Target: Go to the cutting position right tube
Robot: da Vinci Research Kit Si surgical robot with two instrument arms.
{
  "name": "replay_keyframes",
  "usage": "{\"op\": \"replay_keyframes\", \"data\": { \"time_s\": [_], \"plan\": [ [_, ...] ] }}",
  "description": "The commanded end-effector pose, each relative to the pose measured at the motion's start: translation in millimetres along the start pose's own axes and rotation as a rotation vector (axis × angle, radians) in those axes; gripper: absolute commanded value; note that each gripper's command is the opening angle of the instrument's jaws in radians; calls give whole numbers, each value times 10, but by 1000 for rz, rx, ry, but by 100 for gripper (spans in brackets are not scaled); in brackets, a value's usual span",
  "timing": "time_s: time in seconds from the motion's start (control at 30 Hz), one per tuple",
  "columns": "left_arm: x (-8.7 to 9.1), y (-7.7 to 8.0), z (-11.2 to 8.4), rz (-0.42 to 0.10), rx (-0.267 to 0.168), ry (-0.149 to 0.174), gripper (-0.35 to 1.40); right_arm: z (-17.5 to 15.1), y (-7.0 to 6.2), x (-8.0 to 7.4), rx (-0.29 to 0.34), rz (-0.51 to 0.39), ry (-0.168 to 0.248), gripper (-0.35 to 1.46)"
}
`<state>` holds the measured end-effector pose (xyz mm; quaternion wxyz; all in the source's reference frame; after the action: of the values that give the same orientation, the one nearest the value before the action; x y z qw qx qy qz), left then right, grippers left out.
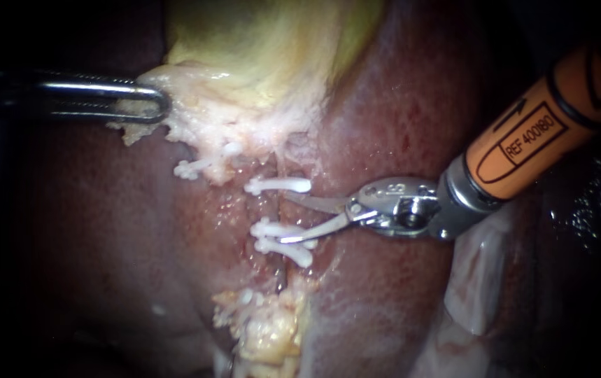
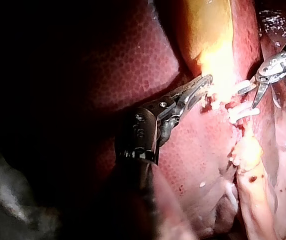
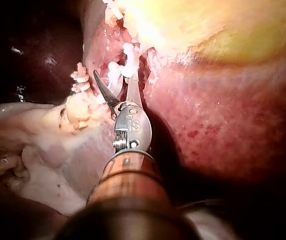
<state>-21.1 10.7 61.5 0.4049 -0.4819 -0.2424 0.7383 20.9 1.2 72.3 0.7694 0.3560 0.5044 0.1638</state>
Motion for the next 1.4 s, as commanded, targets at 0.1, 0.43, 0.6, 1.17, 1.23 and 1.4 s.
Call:
{"op": "replay_keyframes", "data": {
  "time_s": [0.1,0.43,0.6,1.17,1.23,1.4],
  "plan": [
    [0,0,0,-1,1,0,-35,7,0,2,41,0,23,126],
    [1,0,3,-1,3,1,-35,36,7,11,89,-29,62,123],
    [1,0,4,-1,3,1,-35,45,10,15,63,9,75,123],
    [1,0,2,-1,2,0,-35,45,-20,29,87,47,77,123],
    [0,0,2,-1,2,0,-35,43,-28,32,95,47,76,123],
    [0,0,2,-1,2,0,-35,42,-38,39,109,49,90,123]
  ]
}}
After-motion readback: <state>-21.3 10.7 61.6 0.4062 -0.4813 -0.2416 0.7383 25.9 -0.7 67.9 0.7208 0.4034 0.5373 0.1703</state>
